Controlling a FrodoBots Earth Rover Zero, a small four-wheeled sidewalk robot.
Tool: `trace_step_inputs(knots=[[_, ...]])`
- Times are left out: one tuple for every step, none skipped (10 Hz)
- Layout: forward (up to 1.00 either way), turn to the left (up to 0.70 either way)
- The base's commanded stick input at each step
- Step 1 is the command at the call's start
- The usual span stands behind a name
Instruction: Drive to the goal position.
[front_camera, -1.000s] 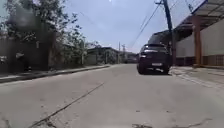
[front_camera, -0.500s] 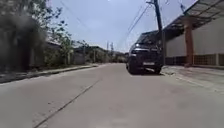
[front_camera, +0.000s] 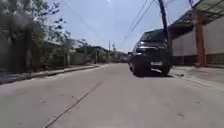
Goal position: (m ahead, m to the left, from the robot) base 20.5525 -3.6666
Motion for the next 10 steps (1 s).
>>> trace_step_inputs(knots=[[1.0,0.0],[1.0,0.0],[1.0,0.0],[1.0,-0.2],[1.0,-0.4],[1.0,-0.4],[1.0,-0.4],[1.0,-0.37],[1.0,-0.2],[1.0,-0.08]])
